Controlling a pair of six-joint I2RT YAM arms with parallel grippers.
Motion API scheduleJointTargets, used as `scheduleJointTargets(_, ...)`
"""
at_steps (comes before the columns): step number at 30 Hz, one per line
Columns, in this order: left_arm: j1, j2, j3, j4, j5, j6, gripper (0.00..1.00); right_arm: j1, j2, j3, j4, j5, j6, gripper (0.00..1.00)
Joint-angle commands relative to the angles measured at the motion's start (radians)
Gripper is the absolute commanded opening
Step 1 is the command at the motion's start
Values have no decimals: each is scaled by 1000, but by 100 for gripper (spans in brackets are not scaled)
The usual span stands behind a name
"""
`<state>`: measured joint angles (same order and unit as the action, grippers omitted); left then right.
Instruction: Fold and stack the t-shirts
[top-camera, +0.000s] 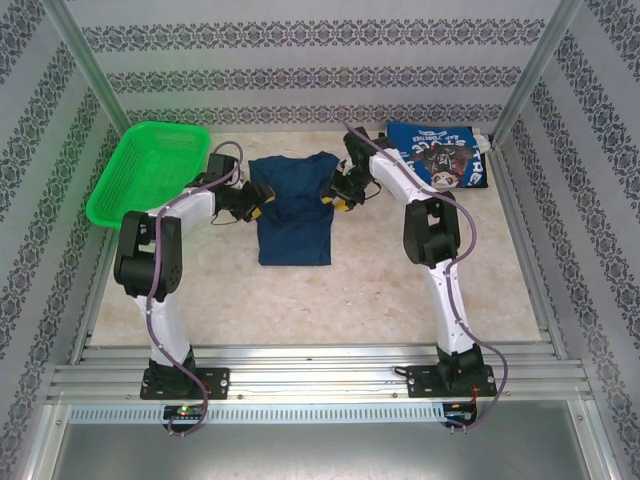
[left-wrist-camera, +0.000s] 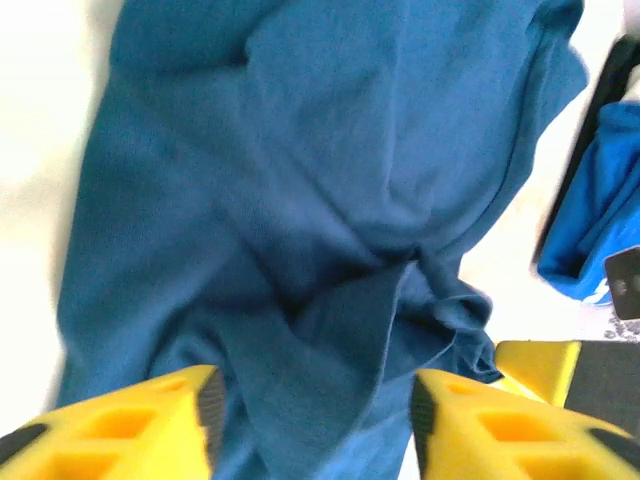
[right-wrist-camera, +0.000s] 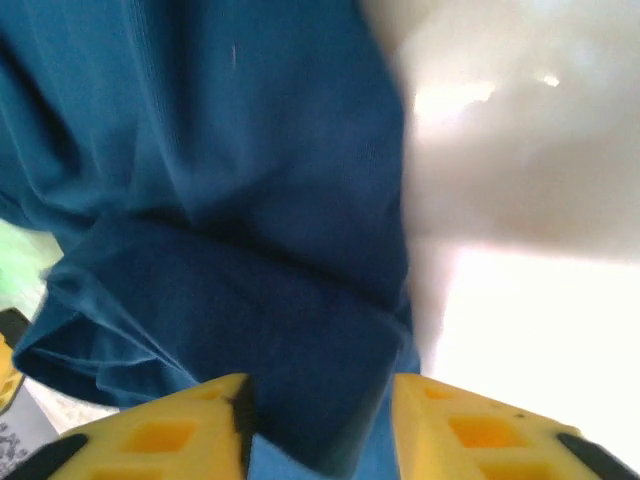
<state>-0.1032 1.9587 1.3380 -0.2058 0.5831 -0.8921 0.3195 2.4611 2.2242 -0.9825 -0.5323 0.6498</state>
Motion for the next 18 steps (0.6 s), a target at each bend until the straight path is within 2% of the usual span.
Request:
scheduleJointTargets(1,14,2,103,133,58,-64,60,-34,-44,16,182,-81,95,47)
scheduleJointTargets(4,20,-35,149,109,50,-65,65,-46,-120,-20,254,-93,105,52)
scheduleJointTargets(8,32,-110,99,103,34,-79,67,-56,-211,-84,229,-96,57,55)
scheduleJointTargets(10,33,-169,50,75,14,-45,67,-49,-269,-163,230,-122,38,53)
scheduleJointTargets(12,30,-230,0,16,11,0,65,-45,-332,-268,204,-110,21,47)
scheduleJointTargets(14,18,-279,-34,-91,-8,71,61,-36,-401,-404,253,-123,28,41)
scheduleJointTargets(18,-22,-343,-113,-215,-73,176,65,-9,-455,-571,277,-114,2,39)
